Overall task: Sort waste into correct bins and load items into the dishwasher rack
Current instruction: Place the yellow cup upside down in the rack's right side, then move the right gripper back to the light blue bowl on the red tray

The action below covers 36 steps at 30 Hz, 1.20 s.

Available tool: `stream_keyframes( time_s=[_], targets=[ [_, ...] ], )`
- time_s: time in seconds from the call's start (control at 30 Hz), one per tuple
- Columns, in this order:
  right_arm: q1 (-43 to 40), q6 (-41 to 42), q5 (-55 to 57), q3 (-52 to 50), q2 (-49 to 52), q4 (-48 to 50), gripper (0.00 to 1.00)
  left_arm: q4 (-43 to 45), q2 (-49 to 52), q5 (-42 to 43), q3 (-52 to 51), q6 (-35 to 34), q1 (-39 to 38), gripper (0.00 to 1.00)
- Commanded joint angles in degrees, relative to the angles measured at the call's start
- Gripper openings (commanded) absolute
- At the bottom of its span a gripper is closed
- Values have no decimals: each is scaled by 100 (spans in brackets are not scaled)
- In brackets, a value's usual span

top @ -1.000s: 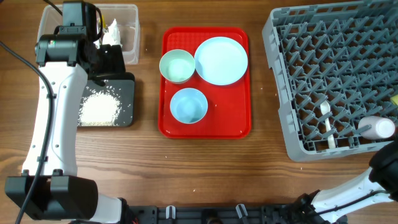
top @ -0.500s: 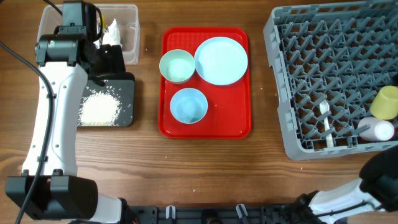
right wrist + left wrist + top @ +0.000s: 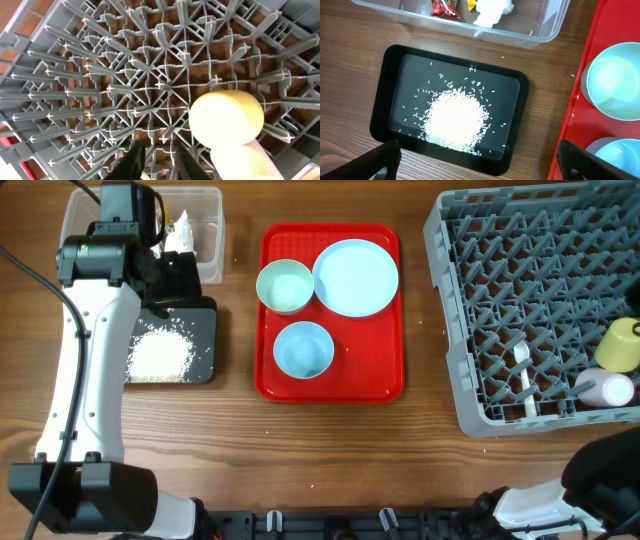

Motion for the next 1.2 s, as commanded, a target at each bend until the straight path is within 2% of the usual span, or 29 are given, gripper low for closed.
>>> stream_keyframes(
  time_s=[0.0,0.2,0.37,0.7,0.87,0.93,1.0,1.1,1.17],
  targets=[
    [7,-2,404,-101,76,-22,18,15,9,-50,-11,-39,31,100],
    [7,299,811,-846,363,345,17,15,9,-50,-11,-39,31,100],
    [-282,621,1121,-951,463,334,18,15,9,-50,-11,-39,31,100],
    [-538,697,295,-938,420,271,16,15,9,-50,-11,-39,31,100],
    [-485,175,-610,-841,-175,457,20,15,9,-50,-11,-39,31,100],
    [-199,-136,-1130,-841,-688,518,27,15,9,-50,-11,-39,31,100],
    [396,-382,-1394,-841,-1139,466,39,15,9,-50,-11,-39,31,100],
    [2100,-444,-970,-841,-1464,431,59,15,9,-50,-11,-42,31,100],
    [3202,-131,-612,-841,-1346,557,64,15,9,-50,-11,-39,31,100]
  ],
)
